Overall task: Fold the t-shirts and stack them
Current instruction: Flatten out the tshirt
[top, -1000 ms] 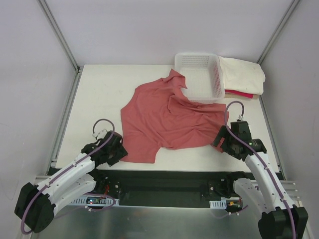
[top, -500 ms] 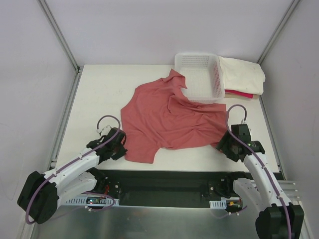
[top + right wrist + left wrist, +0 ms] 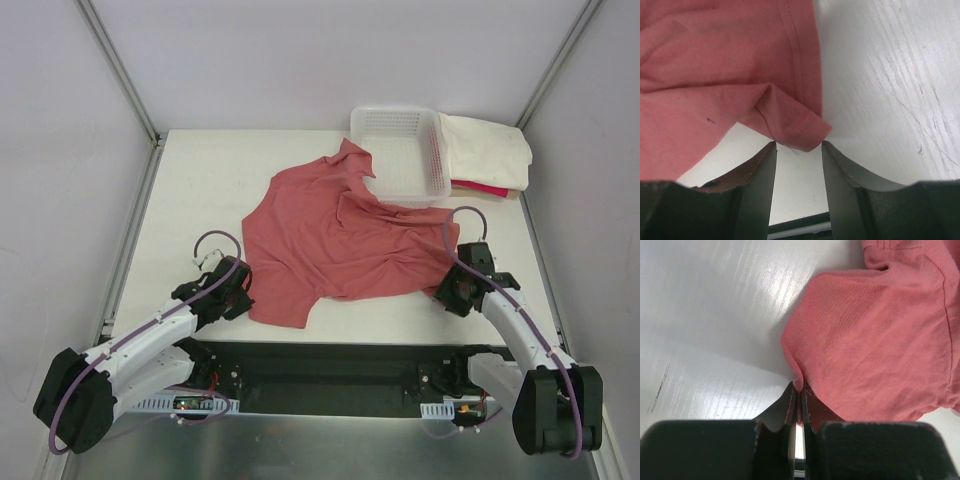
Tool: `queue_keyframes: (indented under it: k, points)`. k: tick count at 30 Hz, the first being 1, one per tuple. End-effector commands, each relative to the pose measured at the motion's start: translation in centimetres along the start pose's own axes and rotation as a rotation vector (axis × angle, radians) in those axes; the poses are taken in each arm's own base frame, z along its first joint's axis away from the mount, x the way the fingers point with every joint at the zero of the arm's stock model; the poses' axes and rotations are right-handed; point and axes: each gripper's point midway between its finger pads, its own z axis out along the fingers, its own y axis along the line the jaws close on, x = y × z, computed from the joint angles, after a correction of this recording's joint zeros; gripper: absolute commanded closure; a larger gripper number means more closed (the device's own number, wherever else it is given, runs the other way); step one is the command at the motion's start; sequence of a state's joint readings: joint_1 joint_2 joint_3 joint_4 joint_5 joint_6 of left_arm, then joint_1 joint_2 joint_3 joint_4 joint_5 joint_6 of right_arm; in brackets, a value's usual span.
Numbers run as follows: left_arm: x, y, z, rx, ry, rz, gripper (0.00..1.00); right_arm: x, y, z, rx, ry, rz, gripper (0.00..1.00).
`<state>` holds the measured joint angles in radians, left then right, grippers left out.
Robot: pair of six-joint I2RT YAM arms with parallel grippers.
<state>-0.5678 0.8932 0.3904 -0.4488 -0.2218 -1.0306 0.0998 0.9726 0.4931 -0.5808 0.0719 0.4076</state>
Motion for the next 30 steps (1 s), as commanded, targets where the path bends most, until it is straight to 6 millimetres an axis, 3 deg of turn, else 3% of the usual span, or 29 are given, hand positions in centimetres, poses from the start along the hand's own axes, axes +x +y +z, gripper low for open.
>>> queue_keyframes:
  k: [1, 9, 13, 17, 21, 24, 25, 28, 29, 30]
  points:
    - [-1.5, -0.7, -0.5, 0.013, -0.053, -0.001, 1.0, -1.5, 0.2, 0.1, -0.001, -0.058, 0.005, 0.56]
    - [-1.8, -1.1, -0.7, 0.022, -0.06, 0.002, 1.0, -2.8, 1.2, 0.5, -0.043, -0.101, 0.013, 0.63]
    - [-2.4, -1.6, -1.1, 0.043, -0.082, -0.001, 1.0, -3.3, 2.5, 0.5, -0.101, -0.098, 0.012, 0.85]
    - [-4.1, -3.0, -2.6, 0.106, -0.14, 0.004, 1.0, -4.0, 3.4, -0.9, -0.155, -0.131, -0.019, 0.99]
    - [-6.5, -4.5, -4.8, 0.17, -0.232, -0.002, 1.0, -5.6, 2.2, -3.9, -0.122, -0.239, -0.083, 0.99]
    - [-9.4, -5.7, -7.7, 0.219, -0.337, -0.006, 1.0, -7.1, 1.8, -7.8, -0.133, -0.35, -0.147, 0.99]
    - [-10.2, -5.9, -9.0, 0.236, -0.374, -0.011, 1.0, -8.0, 2.1, -10.3, -0.161, -0.414, -0.155, 1.0]
    - [-14.1, -7.4, -14.4, 0.315, -0.526, -0.028, 1.0, -9.4, 2.1, -14.9, -0.192, -0.525, -0.19, 1.0]
    - [-16.0, -7.8, -17.5, 0.347, -0.607, -0.035, 1.0, -10.5, 2.6, -17.8, -0.225, -0.598, -0.187, 0.99]
    - [-17.0, -8.0, -19.4, 0.372, -0.655, -0.045, 1.0, -11.0, 2.6, -19.3, -0.232, -0.636, -0.195, 0.99]
